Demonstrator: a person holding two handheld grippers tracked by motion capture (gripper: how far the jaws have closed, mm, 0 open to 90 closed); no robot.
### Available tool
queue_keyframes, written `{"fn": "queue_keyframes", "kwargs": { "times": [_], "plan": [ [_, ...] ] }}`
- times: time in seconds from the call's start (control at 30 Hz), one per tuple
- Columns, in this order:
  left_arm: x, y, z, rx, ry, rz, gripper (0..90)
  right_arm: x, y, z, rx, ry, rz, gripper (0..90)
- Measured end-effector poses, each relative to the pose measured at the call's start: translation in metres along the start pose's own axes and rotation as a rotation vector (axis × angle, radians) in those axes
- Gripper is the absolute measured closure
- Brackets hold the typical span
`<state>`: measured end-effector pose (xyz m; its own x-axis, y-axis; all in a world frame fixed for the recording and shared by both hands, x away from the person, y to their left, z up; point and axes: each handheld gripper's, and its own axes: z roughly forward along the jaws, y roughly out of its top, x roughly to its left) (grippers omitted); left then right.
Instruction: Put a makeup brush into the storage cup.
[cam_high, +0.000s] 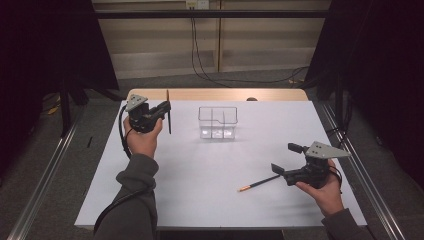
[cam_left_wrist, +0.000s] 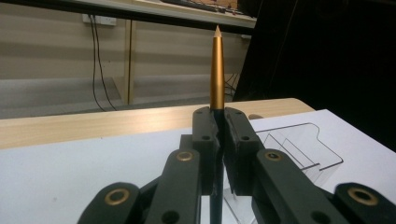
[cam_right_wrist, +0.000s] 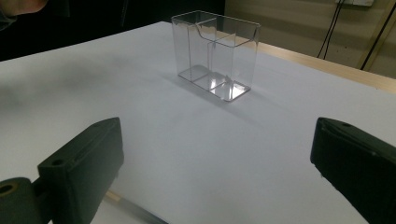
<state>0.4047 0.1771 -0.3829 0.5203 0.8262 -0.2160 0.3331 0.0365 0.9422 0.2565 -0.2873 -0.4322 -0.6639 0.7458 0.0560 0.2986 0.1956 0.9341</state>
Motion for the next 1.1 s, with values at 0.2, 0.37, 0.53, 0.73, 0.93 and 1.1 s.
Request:
{"fn": "queue_keyframes", "kwargs": {
  "times": [0.2, 0.37, 0.53, 0.73, 0.93, 1.1],
  "plan": [
    [-0.002, 0.004, 0.0, -0.003, -0.003, -0.004, 83.9, -0.001, 0.0, 0.0, 0.0, 0.0, 0.004, 2.0],
    [-0.006, 0.006, 0.0, -0.022, -0.014, -0.006, 83.8, 0.0, 0.0, 0.0, -0.003, 0.0, 0.007, 2.0],
    [-0.009, 0.007, 0.001, -0.02, -0.034, 0.001, 83.9, -0.001, 0.0, -0.001, -0.002, -0.001, 0.01, 1.9],
    [-0.013, 0.009, 0.002, -0.028, -0.046, -0.001, 83.9, -0.001, 0.0, -0.001, 0.002, -0.006, 0.008, 1.5],
    [-0.016, 0.01, 0.003, -0.032, -0.062, 0.0, 83.9, -0.001, 0.0, 0.0, 0.011, -0.005, 0.005, 1.5],
    [-0.018, 0.011, 0.004, -0.039, -0.077, -0.004, 83.8, -0.001, 0.0, -0.001, 0.012, 0.0, 0.01, 1.3]
  ]
}}
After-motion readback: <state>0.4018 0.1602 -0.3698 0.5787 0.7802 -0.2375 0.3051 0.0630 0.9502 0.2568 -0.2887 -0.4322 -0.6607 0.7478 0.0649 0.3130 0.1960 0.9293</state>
